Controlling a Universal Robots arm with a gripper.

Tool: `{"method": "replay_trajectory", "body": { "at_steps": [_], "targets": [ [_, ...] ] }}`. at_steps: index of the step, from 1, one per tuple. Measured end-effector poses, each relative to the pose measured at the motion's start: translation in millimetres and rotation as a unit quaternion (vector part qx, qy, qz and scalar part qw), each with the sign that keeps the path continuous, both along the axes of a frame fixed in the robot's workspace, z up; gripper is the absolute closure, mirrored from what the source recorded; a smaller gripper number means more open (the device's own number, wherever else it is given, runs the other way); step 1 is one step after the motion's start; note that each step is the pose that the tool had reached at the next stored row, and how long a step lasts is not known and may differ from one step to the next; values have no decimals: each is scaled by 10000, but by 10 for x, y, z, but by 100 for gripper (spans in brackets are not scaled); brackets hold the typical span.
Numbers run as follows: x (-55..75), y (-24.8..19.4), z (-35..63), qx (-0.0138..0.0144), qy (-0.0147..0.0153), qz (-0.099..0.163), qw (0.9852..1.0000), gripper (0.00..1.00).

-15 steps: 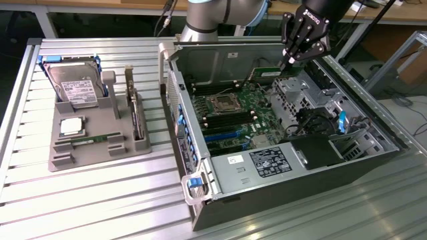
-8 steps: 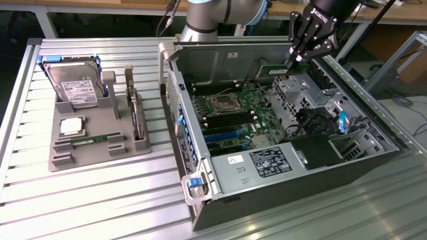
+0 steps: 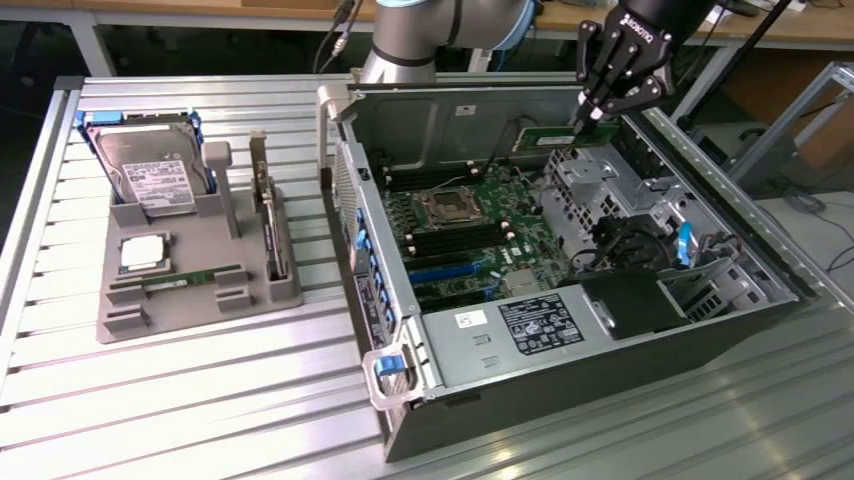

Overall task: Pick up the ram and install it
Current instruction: 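Insert the ram into the slot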

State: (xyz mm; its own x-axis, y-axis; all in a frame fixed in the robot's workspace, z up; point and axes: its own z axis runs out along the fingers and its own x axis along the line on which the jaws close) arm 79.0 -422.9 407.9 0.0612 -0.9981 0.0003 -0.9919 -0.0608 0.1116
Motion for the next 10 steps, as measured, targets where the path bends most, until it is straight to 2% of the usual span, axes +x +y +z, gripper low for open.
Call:
{"method": "replay_trajectory", "body": {
  "at_steps": [10],
  "targets": [
    [-8,0,-71,-1,0,0,10000,88]
  ]
}}
